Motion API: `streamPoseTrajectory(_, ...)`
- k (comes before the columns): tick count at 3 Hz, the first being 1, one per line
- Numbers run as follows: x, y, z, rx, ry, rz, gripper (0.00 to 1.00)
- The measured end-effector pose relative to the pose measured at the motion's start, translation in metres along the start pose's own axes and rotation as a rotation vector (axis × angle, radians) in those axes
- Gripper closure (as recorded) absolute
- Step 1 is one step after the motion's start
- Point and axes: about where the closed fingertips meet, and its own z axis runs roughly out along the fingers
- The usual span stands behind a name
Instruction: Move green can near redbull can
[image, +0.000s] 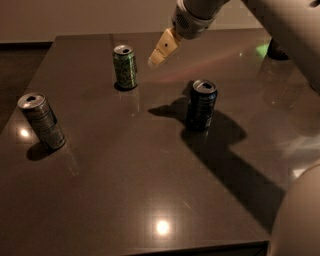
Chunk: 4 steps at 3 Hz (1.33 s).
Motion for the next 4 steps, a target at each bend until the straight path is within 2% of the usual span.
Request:
streamPoseTrajectory(1, -0.021, 0.002, 0.030, -0.038, -0.045, 0.030, 0.00)
streamPoseTrajectory(2, -0.044, 0.017, 0.057, -0.090, -0.069, 0.019, 0.00)
streamPoseTrajectory(4, -0.066, 0.029, 0.090, -0.111, -0.071, 0.032, 0.00)
